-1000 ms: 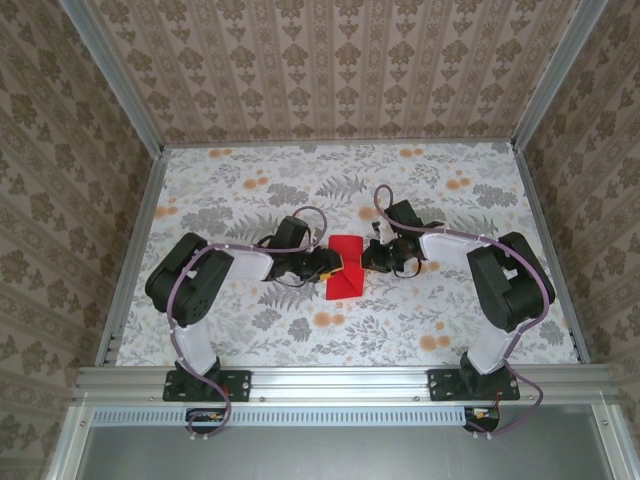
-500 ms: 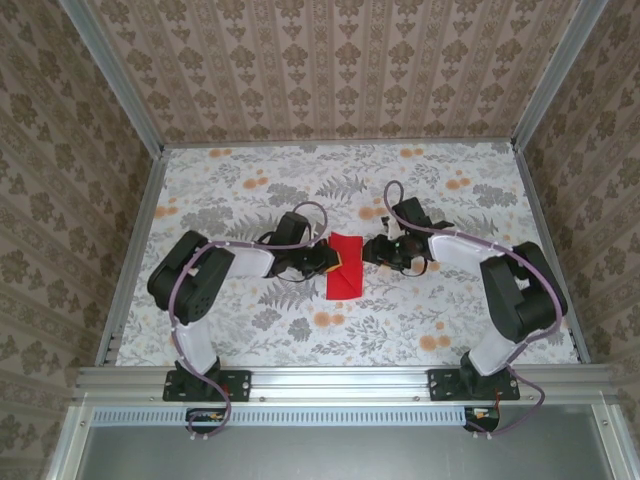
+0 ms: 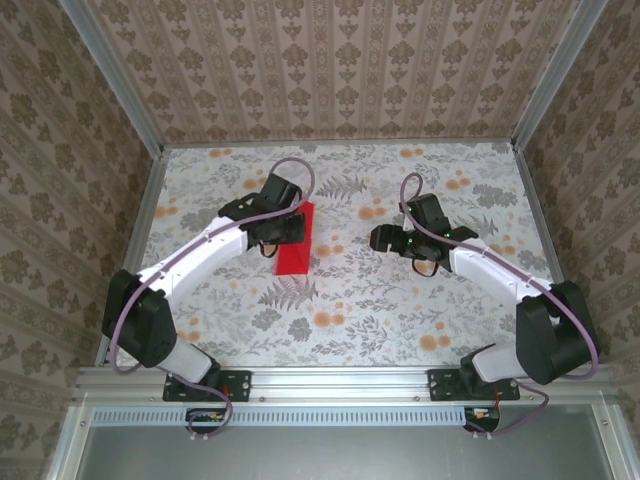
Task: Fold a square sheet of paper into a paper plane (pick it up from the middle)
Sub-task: Turn over the paper at the center of the table.
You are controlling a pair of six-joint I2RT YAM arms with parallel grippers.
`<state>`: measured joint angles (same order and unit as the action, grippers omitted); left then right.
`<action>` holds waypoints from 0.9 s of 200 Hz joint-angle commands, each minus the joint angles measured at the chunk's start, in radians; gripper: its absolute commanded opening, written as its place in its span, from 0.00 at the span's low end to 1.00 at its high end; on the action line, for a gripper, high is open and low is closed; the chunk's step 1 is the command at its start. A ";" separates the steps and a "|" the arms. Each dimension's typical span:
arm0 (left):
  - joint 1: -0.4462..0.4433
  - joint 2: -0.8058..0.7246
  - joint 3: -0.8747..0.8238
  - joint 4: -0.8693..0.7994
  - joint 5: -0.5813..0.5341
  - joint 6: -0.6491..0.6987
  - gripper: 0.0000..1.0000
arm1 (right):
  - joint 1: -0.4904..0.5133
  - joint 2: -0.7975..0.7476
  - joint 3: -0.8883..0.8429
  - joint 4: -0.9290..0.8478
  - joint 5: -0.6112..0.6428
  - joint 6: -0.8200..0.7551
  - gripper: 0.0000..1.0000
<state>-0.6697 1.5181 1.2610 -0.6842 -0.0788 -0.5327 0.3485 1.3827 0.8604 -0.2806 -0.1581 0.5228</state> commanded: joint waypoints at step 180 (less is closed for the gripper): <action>-0.238 0.607 0.314 -0.239 -0.397 0.057 0.11 | -0.086 -0.099 -0.026 -0.118 0.242 0.096 0.88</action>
<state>-0.9043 2.1021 1.5650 -0.9630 -0.5636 -0.4843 0.2726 1.3060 0.8303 -0.3637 0.0536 0.5991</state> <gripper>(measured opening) 0.080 0.882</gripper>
